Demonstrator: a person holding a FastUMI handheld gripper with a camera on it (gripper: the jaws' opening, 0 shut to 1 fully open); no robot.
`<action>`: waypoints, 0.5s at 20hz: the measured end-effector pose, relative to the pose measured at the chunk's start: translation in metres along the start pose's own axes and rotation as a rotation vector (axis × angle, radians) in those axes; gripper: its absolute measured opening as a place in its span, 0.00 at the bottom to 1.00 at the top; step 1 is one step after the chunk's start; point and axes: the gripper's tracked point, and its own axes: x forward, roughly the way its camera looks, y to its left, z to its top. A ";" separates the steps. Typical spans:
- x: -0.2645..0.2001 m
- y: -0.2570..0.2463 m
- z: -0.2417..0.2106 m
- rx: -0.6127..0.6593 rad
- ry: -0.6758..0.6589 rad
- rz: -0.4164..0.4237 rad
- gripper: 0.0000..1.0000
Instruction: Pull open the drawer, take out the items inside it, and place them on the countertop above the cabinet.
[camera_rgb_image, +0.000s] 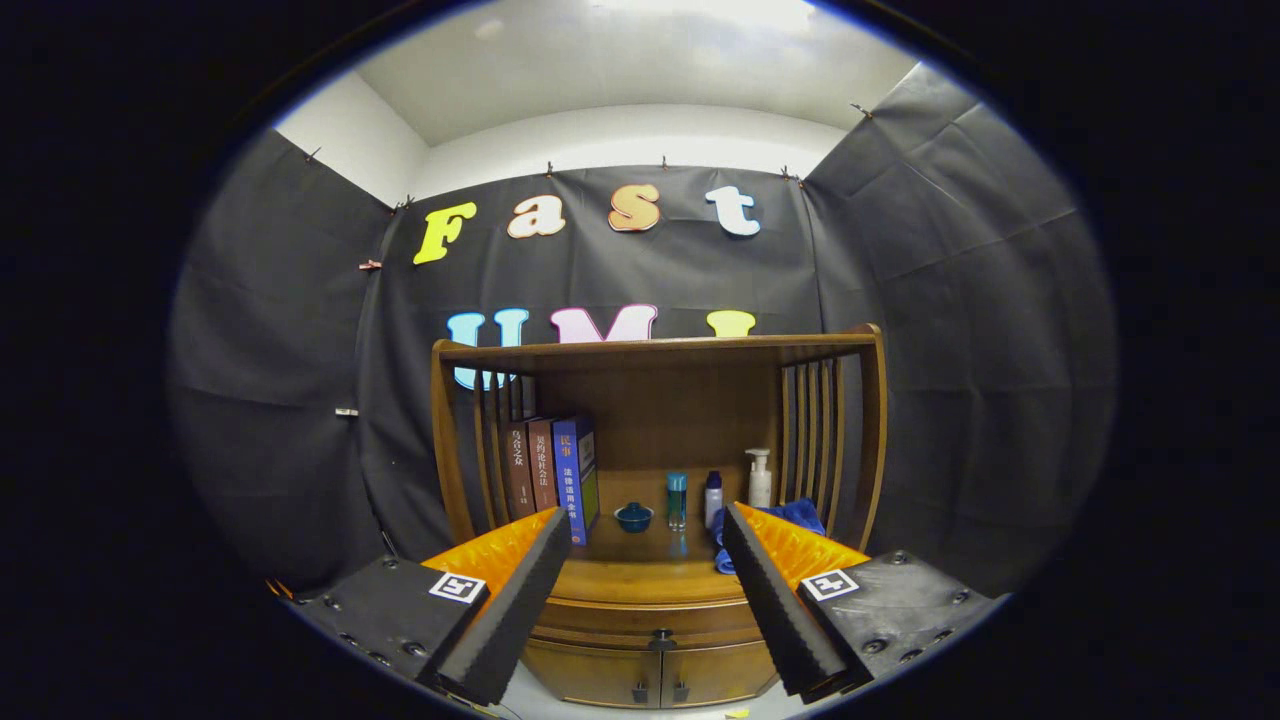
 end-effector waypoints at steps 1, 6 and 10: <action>0.000 0.002 0.001 -0.004 -0.002 0.005 0.99; 0.003 0.010 0.001 -0.018 -0.006 0.023 0.99; 0.007 0.012 -0.005 -0.019 0.010 0.021 0.99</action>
